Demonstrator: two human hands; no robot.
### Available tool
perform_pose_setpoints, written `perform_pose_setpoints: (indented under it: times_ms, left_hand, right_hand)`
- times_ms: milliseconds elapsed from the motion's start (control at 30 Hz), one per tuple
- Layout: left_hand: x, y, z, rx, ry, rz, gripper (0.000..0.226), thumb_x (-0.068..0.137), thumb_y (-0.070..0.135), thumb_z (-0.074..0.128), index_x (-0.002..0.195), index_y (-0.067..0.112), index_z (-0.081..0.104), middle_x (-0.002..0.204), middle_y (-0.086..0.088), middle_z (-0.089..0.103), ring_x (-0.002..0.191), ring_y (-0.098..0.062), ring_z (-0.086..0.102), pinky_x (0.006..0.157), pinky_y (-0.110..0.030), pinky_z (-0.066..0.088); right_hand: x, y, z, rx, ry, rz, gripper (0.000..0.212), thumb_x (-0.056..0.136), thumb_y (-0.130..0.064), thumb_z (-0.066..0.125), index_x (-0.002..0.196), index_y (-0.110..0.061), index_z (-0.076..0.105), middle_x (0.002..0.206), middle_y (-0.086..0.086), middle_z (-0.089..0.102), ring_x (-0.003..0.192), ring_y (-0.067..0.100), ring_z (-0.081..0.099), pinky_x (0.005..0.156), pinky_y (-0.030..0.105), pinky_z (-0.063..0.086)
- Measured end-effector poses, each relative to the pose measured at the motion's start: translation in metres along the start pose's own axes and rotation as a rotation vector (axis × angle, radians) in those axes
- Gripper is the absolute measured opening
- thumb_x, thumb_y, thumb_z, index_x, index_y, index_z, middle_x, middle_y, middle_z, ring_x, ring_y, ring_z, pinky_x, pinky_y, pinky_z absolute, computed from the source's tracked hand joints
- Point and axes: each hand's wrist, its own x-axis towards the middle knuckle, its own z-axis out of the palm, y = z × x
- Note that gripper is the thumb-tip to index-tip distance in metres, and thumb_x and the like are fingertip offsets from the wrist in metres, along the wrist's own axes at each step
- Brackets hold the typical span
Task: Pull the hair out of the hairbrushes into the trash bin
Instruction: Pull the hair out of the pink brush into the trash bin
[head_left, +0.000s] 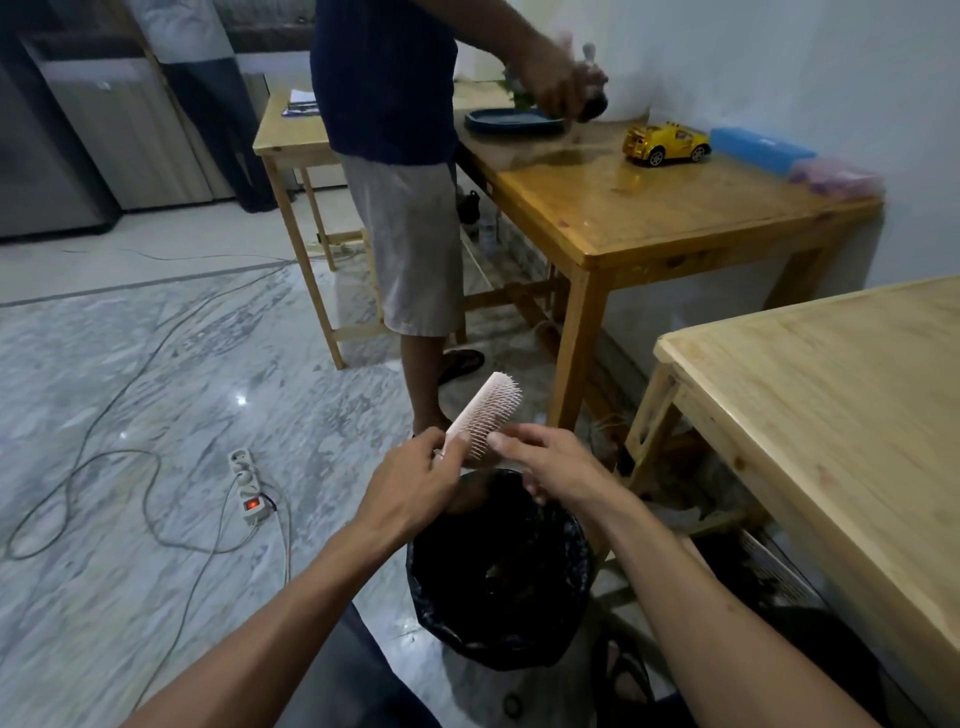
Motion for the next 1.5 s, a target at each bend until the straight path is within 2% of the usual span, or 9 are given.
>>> perform_pose_setpoints:
  times_ms: [200,400,533,733,933,1200,1300,1400,1500]
  left_hand:
    - [0.009,-0.003,-0.007,-0.047,0.135,-0.089,0.043,0.102,0.051,0.040,0.091,0.016,0.063,0.072,-0.001,0.062,0.065,-0.023,0.059,0.054,-0.035,0.037]
    - [0.006,-0.009,-0.016,0.027,0.185,-0.080,0.041,0.102,0.053,0.040,0.088,0.020,0.059,0.073,0.000,0.063,0.065,-0.016,0.059,0.053,-0.034,0.038]
    - [-0.002,-0.005,-0.006,0.127,0.139,0.010,0.040,0.101,0.054,0.042,0.097,0.020,0.064,0.075,0.000,0.066,0.067,-0.018,0.062,0.054,-0.035,0.043]
    - [-0.006,0.005,-0.001,0.203,0.110,0.148,0.033,0.097,0.053,0.049,0.099,0.024,0.064,0.081,0.003,0.068,0.073,-0.020,0.062,0.057,-0.036,0.044]
    - [-0.009,0.002,-0.003,0.168,-0.047,0.253,0.049,0.081,0.032,0.041,0.125,0.028,0.061,0.097,0.001,0.064,0.084,-0.021,0.057,0.066,-0.032,0.036]
    - [-0.003,-0.007,-0.008,0.243,-0.003,0.188,0.048,0.095,0.016,0.043,0.142,0.020,0.047,0.099,-0.006,0.054,0.083,-0.032,0.056,0.072,-0.046,0.051]
    - [0.000,-0.011,-0.008,0.231,0.012,0.174,0.048,0.094,0.014,0.046,0.142,0.019,0.049,0.103,-0.009,0.058,0.084,-0.032,0.057,0.074,-0.048,0.052]
    - [-0.002,-0.010,-0.008,0.203,0.005,0.197,0.043,0.095,0.010,0.048,0.136,0.021,0.052,0.113,-0.008,0.062,0.092,-0.029,0.058,0.079,-0.045,0.051]
    - [-0.002,-0.010,-0.005,0.175,0.001,0.227,0.042,0.098,0.011,0.047,0.138,0.020,0.052,0.119,-0.006,0.063,0.096,-0.025,0.057,0.079,-0.037,0.047]
  right_hand:
    - [-0.004,0.005,-0.008,-0.104,0.103,-0.009,0.016,0.095,-0.027,0.074,0.089,-0.014,0.081,0.071,0.001,0.074,0.045,0.006,0.048,0.045,0.018,0.038]
    - [-0.013,0.013,-0.020,-0.273,0.052,0.067,0.018,0.094,-0.034,0.074,0.107,-0.022,0.078,0.078,-0.007,0.071,0.058,0.004,0.059,0.049,0.013,0.042]
    - [-0.009,0.004,-0.011,-0.153,-0.005,0.074,0.055,0.093,-0.042,0.069,0.144,-0.027,0.056,0.117,-0.004,0.067,0.071,0.011,0.065,0.055,0.024,0.049]
    - [-0.002,-0.005,-0.006,0.119,-0.033,-0.028,0.040,0.094,-0.051,0.067,0.121,-0.021,0.070,0.116,0.000,0.076,0.059,0.009,0.059,0.049,0.022,0.046]
    - [0.001,-0.002,-0.005,0.163,0.071,-0.068,0.035,0.091,-0.028,0.077,0.096,0.007,0.075,0.070,0.004,0.066,0.054,0.006,0.054,0.050,0.017,0.048]
    - [-0.005,0.007,-0.007,-0.117,0.157,-0.023,0.018,0.096,-0.023,0.073,0.082,-0.014,0.080,0.066,-0.001,0.067,0.055,0.005,0.057,0.054,0.018,0.052]
    - [-0.006,0.015,-0.007,-0.135,0.115,0.073,0.011,0.099,-0.014,0.067,0.102,-0.012,0.078,0.093,0.004,0.073,0.063,0.010,0.067,0.063,0.027,0.062]
    - [-0.008,0.013,-0.007,-0.151,0.003,0.170,0.062,0.096,-0.001,0.059,0.152,-0.026,0.049,0.147,0.003,0.050,0.078,0.018,0.077,0.059,0.025,0.058]
    - [-0.010,0.002,-0.007,-0.087,0.008,0.148,0.086,0.090,0.000,0.060,0.162,-0.031,0.027,0.164,0.004,0.034,0.089,0.020,0.076,0.057,0.024,0.055]
